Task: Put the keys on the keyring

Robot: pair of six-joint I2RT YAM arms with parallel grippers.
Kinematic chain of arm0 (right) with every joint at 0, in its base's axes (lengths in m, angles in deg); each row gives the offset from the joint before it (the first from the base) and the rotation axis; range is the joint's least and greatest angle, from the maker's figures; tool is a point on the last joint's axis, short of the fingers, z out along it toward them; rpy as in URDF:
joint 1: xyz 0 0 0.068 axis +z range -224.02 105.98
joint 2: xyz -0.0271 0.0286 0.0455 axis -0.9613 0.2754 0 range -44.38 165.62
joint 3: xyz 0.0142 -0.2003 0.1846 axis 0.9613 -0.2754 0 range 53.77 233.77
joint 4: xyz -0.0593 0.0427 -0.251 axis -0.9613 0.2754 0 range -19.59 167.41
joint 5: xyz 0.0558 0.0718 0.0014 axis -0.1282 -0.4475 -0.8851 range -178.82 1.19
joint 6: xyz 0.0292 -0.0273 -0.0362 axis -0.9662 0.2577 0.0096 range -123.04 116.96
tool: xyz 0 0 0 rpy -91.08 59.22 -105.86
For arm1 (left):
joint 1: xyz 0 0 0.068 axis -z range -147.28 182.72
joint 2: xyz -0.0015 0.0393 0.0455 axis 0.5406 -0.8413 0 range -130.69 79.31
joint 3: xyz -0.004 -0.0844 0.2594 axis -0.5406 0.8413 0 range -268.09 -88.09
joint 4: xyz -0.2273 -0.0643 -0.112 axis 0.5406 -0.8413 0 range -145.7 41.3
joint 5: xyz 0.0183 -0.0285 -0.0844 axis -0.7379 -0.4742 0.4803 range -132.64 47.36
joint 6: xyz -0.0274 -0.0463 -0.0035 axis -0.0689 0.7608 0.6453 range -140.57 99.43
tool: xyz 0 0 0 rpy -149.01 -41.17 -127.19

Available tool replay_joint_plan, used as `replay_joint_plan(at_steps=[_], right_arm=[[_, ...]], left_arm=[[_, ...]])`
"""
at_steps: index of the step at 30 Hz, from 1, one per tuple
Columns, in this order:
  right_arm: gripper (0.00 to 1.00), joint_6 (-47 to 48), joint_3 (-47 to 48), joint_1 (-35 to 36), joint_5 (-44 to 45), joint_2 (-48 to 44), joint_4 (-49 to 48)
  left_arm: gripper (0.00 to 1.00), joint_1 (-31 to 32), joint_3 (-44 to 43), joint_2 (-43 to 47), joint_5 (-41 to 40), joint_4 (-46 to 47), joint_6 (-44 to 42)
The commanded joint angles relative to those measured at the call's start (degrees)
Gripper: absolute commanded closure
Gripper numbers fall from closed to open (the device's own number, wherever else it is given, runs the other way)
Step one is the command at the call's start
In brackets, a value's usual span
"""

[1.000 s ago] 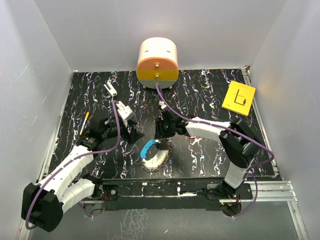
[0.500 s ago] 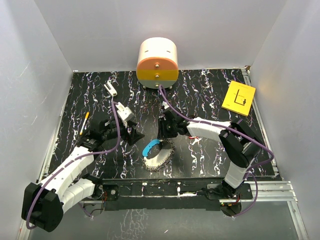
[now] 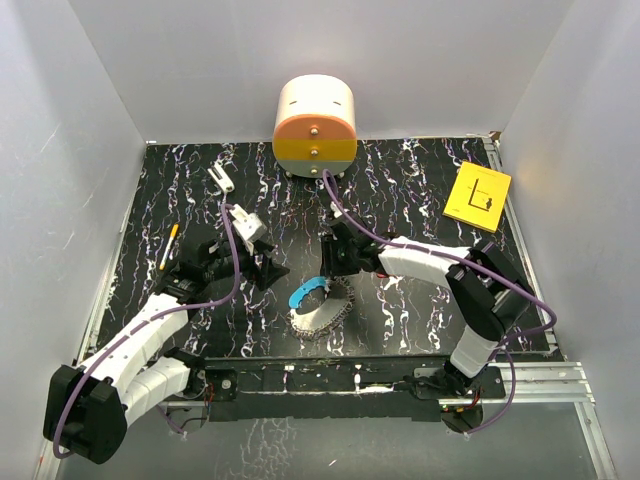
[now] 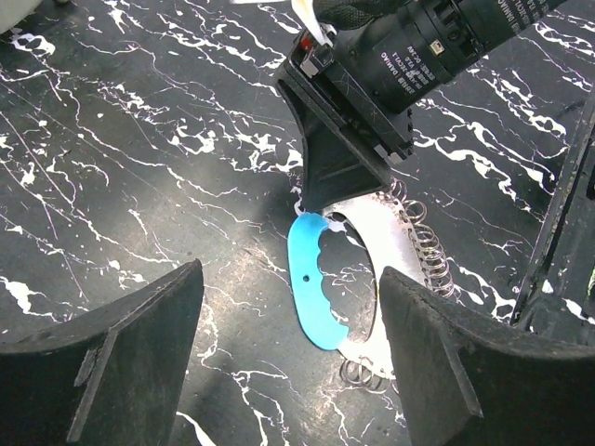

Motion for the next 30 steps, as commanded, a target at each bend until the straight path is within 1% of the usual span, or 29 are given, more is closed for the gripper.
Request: replay_joint_plan(at_steps=[1, 4, 9, 16, 20, 24, 27, 30], right_arm=[[0.57, 2.7, 1.8, -0.6, 2.4, -2.7, -0.3], [0.56, 4.9, 2.6, -1.6, 1.7, -2.3, -0.2], [0.56, 8.2, 2.0, -5.2, -3.0, -0.9, -0.3], [0.57, 13.5, 3.6, -6.3, -12.5, 2.3, 1.6], [0.61, 16.8, 5.0, -6.4, -18.6, 5.6, 2.7], [0.64, 20.5, 7.3, -6.3, -22.8, 8.4, 6.2], [0.66, 22.6, 8.5, -6.3, -23.2, 9.5, 9.2], [0.66, 23.9, 8.2, -6.6, -22.8, 9.4, 10.9]], left_arm=[[0.25, -0.2, 0.7, 0.9, 0.9, 2.1, 1.0], [0.25, -0.2, 0.7, 0.7, 1.1, 2.2, 1.0], [0.25, -0.2, 0.7, 0.8, 1.1, 2.0, 1.1], [0.24, -0.3, 1.4, 0.6, 1.8, 3.0, 1.2], [0.24, -0.3, 1.6, 0.1, 2.4, 3.4, 0.7], [0.18, -0.2, 1.4, 0.1, 3.7, 2.3, -0.6], [0.14, -0.2, 1.3, 0.1, 4.6, 1.6, -1.2], [0.12, -0.3, 1.2, 0.0, 5.1, 1.4, -1.8]])
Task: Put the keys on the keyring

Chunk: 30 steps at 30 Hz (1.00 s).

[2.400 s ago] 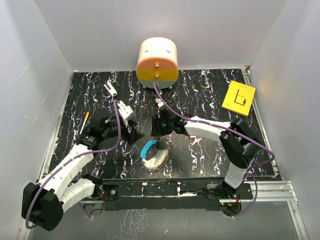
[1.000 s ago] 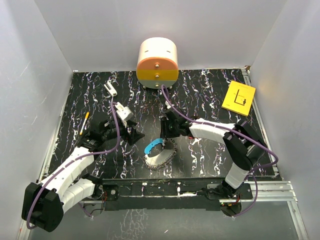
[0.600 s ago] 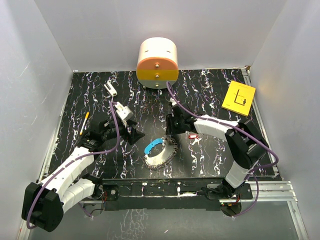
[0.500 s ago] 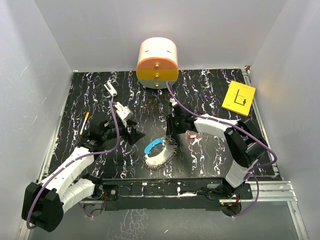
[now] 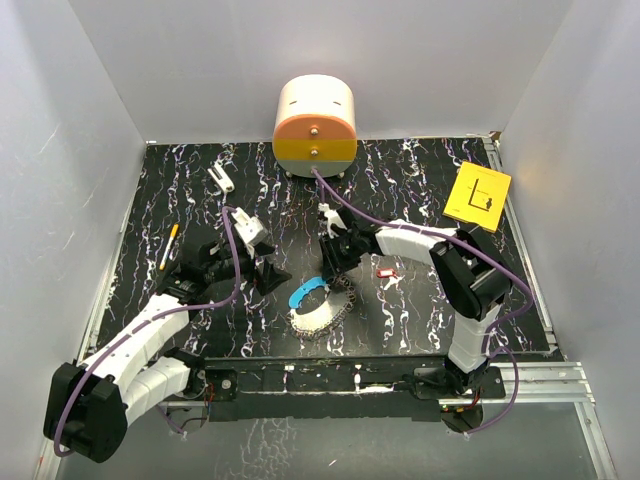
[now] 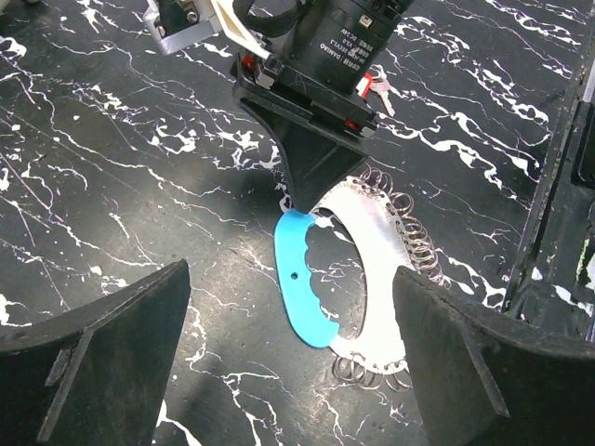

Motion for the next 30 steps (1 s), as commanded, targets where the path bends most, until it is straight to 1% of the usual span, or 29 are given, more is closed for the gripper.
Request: replay_joint_plan(at_steps=[1, 10, 16, 21, 27, 28, 29, 30], right_arm=[[0.66, 4.7, 0.6, -0.2, -1.6, 0.7, 5.1], [0.66, 5.8, -1.9, -1.9, -2.2, -0.3, 5.8], [0.67, 5.0, -2.5, -2.5, -2.4, -0.1, 5.4], [0.71, 4.5, -2.7, -3.0, -2.3, -0.2, 4.7], [0.71, 2.6, -2.4, -3.9, -1.2, -0.4, 2.6], [0.73, 2.5, -2.3, -4.0, -1.5, -0.3, 2.3], [0.76, 2.4, -2.3, -4.0, -1.8, -0.3, 2.1], [0.83, 2.3, -2.2, -4.0, -2.0, -0.4, 1.8]], left_arm=[[0.11, -0.2, -0.1, 0.4, 2.8, -0.3, -1.5], [0.10, -0.3, 0.2, -0.2, 3.9, 0.7, -1.9], [0.10, -0.2, 0.4, -0.5, 3.7, 0.8, -2.5], [0.10, -0.2, 0.7, -0.5, 3.4, 0.9, -3.0], [0.09, -0.2, 1.3, -0.7, 3.5, 2.1, -3.1], [0.09, -0.2, 1.2, -0.7, 3.4, 2.2, -3.2], [0.09, -0.2, 1.3, -0.8, 3.3, 2.4, -3.2], [0.08, -0.2, 1.3, -0.9, 3.1, 2.7, -3.2]])
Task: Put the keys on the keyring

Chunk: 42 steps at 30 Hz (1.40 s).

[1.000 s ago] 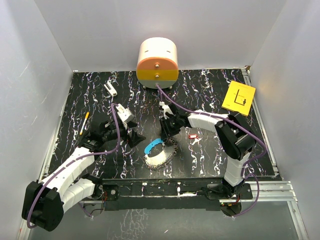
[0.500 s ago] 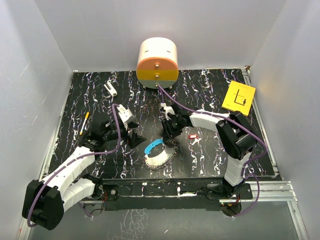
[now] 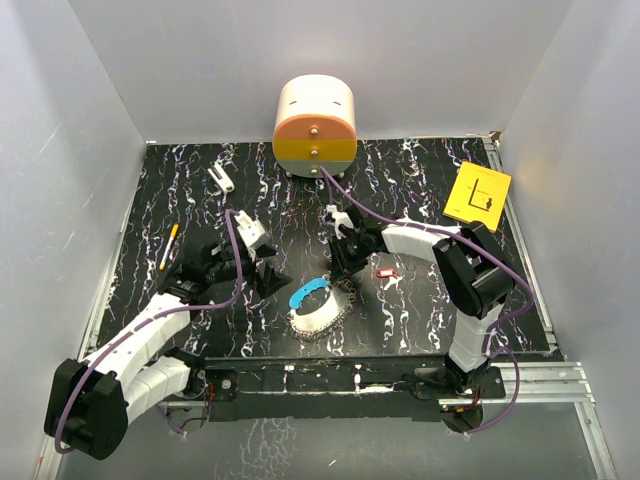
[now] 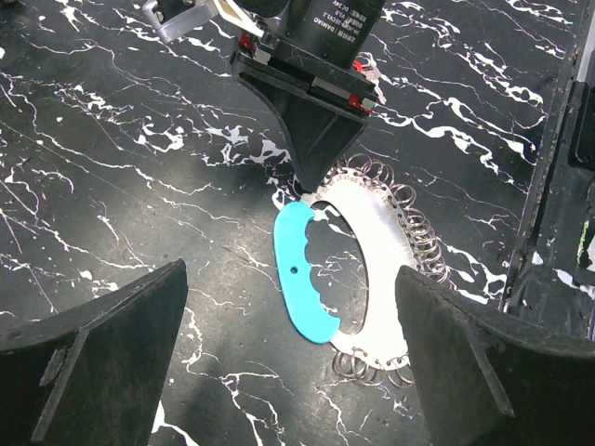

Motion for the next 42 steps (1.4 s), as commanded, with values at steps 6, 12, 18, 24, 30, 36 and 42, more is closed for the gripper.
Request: replay_joint_plan(at_steps=[6, 12, 18, 24, 30, 36, 42], right_arm=[[0.92, 0.3, -2.7, -0.8, 0.9, -2.8, -3.9], [0.92, 3.0, -6.8, -0.8, -0.5, -12.9, -8.1], [0.92, 3.9, -5.9, -0.8, -3.3, -19.4, -4.0], [0.92, 2.3, -2.8, 1.5, -5.1, -21.6, 2.5], [0.92, -1.5, -3.3, 5.0, -3.8, -27.4, 0.2], [0.92, -6.4, -9.0, 8.3, 0.8, -36.6, -9.8], [0.92, -11.8, -16.2, 11.6, 5.8, -43.5, -20.5]], left_arm=[[0.08, -0.2, 0.8, -0.9, 0.1, 5.6, 1.6], [0.08, -0.2, -0.8, -3.4, 3.0, 8.9, 2.7], [0.07, 0.6, -3.3, -6.9, 6.4, 6.5, -0.8], [0.08, 2.7, -7.7, -9.0, 6.1, 1.3, -5.2], [0.08, 3.2, -8.4, -9.9, 6.8, 3.1, -4.3], [0.08, 3.2, -7.0, -9.7, 6.7, 9.0, 0.5], [0.08, 3.2, -6.0, -9.1, 10.9, 14.0, 6.6]])
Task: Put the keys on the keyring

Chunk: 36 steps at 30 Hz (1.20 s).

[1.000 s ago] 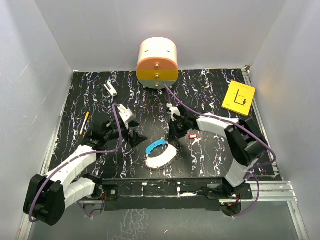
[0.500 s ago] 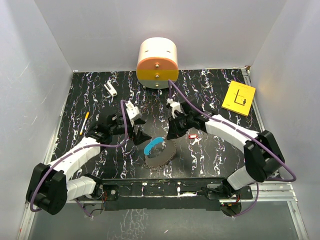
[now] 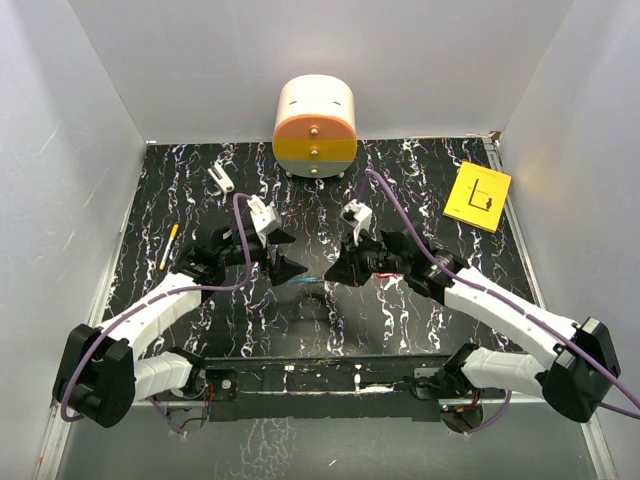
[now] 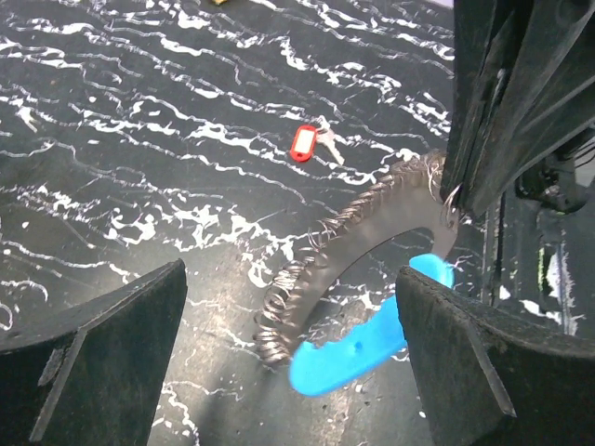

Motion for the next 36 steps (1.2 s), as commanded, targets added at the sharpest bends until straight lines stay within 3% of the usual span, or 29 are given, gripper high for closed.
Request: replay_joint_plan(at_steps=[1, 9, 14, 21, 29, 36], right_arm=[[0.92, -5.4, -3.5, 2.7, 4.9, -4.1, -13.6], [0.92, -10.6, -9.8, 6.6, 13.0, -7.8, -22.2], [0.92, -12.6, -11.9, 6.6, 21.7, -10.9, -21.9], [0.92, -14.0, -5.5, 3.6, 35.7, -14.4, -9.5], [0.92, -11.6, 9.5, -8.8, 45.0, -12.8, 6.1], [0.92, -9.2, 18.3, -17.1, 53.1, -11.0, 13.0]], left_arm=[[0.08, 0.2, 0.8, 1.2, 5.3, 6.6, 5.5], [0.08, 0.2, 0.8, 1.5, 4.6, 10.3, 9.5], [0.08, 0.1, 0.6, 1.5, 3.1, 10.8, 10.8], [0.08, 0.2, -3.3, -5.9, -0.5, 8.4, 8.6], [0.15, 7.3, -22.6, -26.5, -2.7, -1.9, 1.9], [0.20, 13.1, -33.0, -37.9, -13.1, 5.0, 11.9]])
